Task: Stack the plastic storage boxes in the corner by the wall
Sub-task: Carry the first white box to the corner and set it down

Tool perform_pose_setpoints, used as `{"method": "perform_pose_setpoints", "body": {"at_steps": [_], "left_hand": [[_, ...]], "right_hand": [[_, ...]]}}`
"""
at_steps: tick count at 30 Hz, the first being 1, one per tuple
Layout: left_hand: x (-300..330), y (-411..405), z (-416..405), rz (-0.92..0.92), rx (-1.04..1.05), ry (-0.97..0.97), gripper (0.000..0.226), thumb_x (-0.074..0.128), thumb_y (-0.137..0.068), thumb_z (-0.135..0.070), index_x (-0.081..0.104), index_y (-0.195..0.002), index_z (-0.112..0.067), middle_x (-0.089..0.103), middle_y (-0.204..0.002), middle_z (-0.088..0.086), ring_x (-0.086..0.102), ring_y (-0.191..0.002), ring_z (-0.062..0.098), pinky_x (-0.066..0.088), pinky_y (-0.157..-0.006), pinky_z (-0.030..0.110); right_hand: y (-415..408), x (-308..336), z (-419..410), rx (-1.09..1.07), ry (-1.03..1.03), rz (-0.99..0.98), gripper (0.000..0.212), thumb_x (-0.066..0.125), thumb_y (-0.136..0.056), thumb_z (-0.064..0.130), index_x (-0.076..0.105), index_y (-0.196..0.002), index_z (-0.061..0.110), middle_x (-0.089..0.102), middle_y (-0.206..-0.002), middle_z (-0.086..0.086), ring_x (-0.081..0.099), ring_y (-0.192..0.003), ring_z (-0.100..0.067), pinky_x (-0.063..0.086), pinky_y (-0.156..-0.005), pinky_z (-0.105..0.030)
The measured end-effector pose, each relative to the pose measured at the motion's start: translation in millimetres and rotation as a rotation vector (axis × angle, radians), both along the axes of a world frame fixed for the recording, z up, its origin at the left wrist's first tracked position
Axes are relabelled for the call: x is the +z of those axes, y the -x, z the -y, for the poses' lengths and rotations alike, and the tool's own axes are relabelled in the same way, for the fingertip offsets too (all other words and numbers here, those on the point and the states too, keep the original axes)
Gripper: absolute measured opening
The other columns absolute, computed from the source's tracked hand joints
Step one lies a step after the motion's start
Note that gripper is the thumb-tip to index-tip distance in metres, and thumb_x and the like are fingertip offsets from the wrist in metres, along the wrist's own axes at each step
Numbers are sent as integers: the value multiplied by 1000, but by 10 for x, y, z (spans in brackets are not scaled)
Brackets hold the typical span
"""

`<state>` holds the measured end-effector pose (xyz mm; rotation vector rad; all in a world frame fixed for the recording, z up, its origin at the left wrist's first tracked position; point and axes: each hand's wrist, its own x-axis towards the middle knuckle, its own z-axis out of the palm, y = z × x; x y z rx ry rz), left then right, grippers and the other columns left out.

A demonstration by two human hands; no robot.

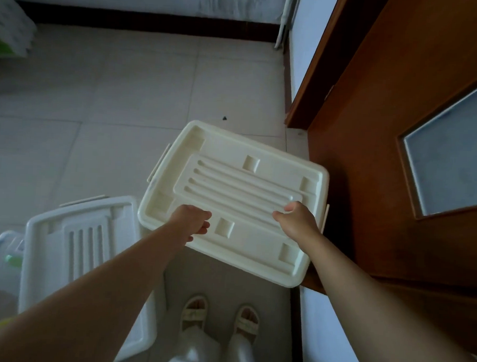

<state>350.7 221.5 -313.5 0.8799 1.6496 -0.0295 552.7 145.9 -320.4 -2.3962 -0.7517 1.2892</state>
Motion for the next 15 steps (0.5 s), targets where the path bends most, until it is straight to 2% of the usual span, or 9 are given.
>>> {"method": "perform_pose_setpoints", "body": {"at_steps": [3, 6, 8, 9, 10, 12, 14, 15], "left_hand": [[-341, -114, 80, -26, 21, -12, 17, 54, -91, -18, 53, -75, -14, 66, -93, 7, 61, -70, 15, 36, -61, 27], [-727, -156, 168, -65, 62, -9, 19, 57, -90, -20, 51, -74, -11, 64, -91, 9, 64, -78, 21, 36, -57, 25], [-992, -159, 228, -106, 82, -11, 17, 60, -88, -22, 55, -87, -6, 61, -82, 6, 67, -87, 26, 36, -53, 25], [-1101, -155, 252, -128, 84, -13, 23, 62, -87, -23, 56, -96, -3, 59, -79, 5, 68, -93, 28, 38, -54, 25], [-1231, -151, 268, -145, 87, -13, 33, 63, -85, -24, 55, -106, 0, 61, -82, 7, 67, -98, 30, 43, -58, 28], [-1429, -127, 282, -187, 80, -4, 53, 65, -83, -26, 48, -123, 3, 65, -107, 16, 63, -107, 33, 52, -77, 38], [-1598, -89, 282, -235, 28, -9, 62, 65, -82, -25, 40, -132, 3, 55, -127, 22, 56, -116, 36, 48, -93, 40], [-1653, -62, 292, -267, -26, -26, 64, 65, -82, -25, 38, -134, 2, 51, -131, 21, 54, -118, 36, 47, -93, 37]], "right_hand": [[-61, -238, 34, 20, -10, -3, 55, 54, -91, 27, 38, -140, 8, 45, -141, -7, 49, -121, -23, 33, -83, -23], [-62, -532, 73, 80, -4, 16, 58, 56, -89, 26, 36, -141, 8, 48, -136, -9, 50, -99, -18, 35, -78, -24], [-17, -790, 120, 144, 17, 22, 62, 61, -87, 29, 35, -140, 11, 42, -139, -10, 51, -110, -23, 38, -81, -26], [15, -903, 151, 183, 28, 29, 65, 64, -85, 30, 34, -139, 12, 38, -141, -10, 49, -118, -25, 41, -85, -28], [61, -1044, 188, 227, 37, 43, 68, 67, -83, 31, 33, -140, 13, 35, -141, -10, 46, -124, -26, 43, -90, -30], [167, -1260, 265, 328, 63, 83, 76, 70, -80, 33, 28, -142, 15, 30, -144, -10, 38, -130, -26, 40, -99, -34], [258, -1442, 334, 417, 83, 148, 84, 71, -79, 35, 22, -145, 16, 25, -147, -11, 30, -134, -28, 37, -104, -37], [294, -1518, 373, 454, 89, 186, 87, 71, -79, 35, 20, -146, 16, 24, -148, -10, 27, -135, -28, 36, -105, -37]]}}
